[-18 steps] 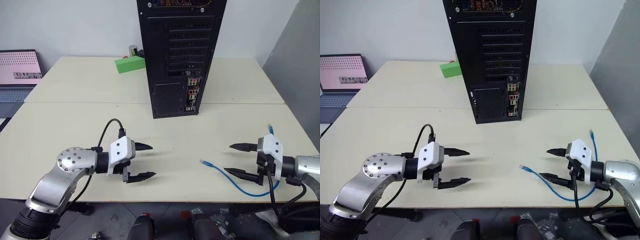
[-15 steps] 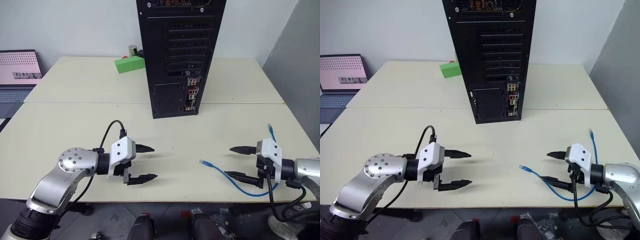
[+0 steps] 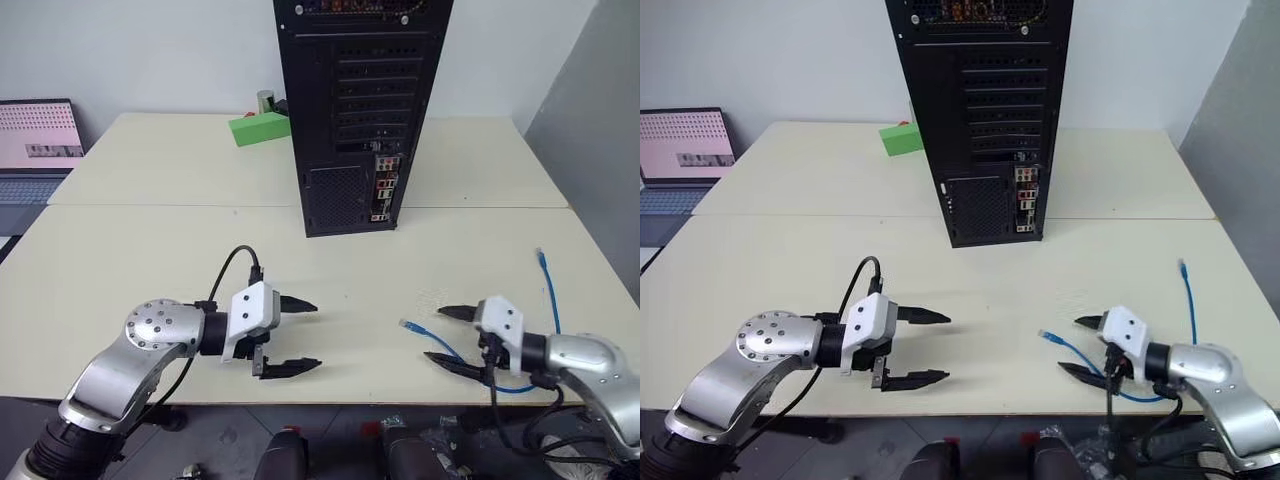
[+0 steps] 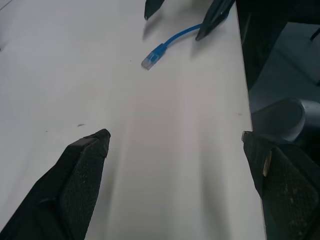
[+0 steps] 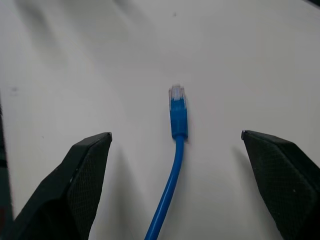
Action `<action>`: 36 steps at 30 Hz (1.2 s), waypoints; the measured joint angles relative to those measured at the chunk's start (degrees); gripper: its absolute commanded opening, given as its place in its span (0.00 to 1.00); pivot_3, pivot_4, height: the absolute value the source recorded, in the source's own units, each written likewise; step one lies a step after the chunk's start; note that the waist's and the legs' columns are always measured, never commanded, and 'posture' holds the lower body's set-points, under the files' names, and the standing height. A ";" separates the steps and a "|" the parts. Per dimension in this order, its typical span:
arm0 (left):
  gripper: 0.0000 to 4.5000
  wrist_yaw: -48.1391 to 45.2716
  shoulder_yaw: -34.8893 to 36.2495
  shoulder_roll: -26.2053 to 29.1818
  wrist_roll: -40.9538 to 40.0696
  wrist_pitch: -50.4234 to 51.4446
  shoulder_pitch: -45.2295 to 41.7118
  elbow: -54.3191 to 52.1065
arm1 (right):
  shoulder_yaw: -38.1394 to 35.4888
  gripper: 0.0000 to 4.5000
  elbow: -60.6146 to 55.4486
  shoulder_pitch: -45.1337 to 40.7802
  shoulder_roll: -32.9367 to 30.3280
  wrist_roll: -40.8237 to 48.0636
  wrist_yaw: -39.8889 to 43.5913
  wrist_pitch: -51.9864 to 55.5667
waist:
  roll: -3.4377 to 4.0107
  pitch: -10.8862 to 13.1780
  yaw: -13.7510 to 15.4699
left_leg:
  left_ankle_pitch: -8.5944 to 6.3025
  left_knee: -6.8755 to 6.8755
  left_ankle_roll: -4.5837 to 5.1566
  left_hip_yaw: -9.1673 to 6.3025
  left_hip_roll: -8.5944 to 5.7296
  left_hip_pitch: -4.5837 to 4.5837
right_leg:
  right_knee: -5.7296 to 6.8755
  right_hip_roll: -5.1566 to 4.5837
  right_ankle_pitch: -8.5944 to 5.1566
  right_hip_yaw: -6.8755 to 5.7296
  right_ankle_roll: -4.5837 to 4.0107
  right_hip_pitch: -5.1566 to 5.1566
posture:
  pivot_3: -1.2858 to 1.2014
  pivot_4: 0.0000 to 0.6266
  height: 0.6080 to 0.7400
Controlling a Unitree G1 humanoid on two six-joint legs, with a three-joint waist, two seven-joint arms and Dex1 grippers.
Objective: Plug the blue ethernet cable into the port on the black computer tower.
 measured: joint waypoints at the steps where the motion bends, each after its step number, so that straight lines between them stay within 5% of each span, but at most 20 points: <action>1: 1.00 -0.02 -0.32 -0.06 0.05 -0.20 0.04 -0.02 | 0.44 0.98 0.94 -0.46 0.60 -0.47 -0.28 -0.07 | 0.00 0.00 -0.03 | 0.00 0.00 0.00 0.00 0.00 -0.01 | 0.01 0.00 0.01 0.00 -0.02 -0.01 | 0.52 0.24 1.00; 9: 1.00 -0.01 -0.32 -0.08 -0.30 -0.22 0.79 -0.07 | 2.39 0.98 5.19 -3.45 2.85 -2.67 -0.62 -3.68 | -0.03 -0.02 -0.05 | 0.00 0.00 0.00 0.00 0.02 0.04 | 0.02 0.02 0.01 -0.01 -0.04 0.02 | 0.52 0.24 1.00; 27: 1.00 -1.66 -2.55 -1.60 0.85 -1.87 -0.97 0.97 | 5.34 0.06 7.14 -6.18 2.93 -3.91 1.54 -5.70 | -0.07 -0.05 0.02 | 0.00 0.01 0.00 -0.01 0.02 0.05 | 0.02 0.02 0.02 -0.01 -0.06 0.05 | 0.52 0.24 1.00; 36: 1.00 -2.97 -8.05 -8.27 5.74 -7.90 -7.54 11.27 | 8.44 0.03 -0.68 -11.19 2.65 -2.85 4.37 1.57 | -0.07 -0.04 -0.06 | 0.00 0.03 0.00 -0.02 0.01 0.02 | 0.04 0.04 0.03 -0.03 -0.06 0.01 | 0.52 0.24 1.00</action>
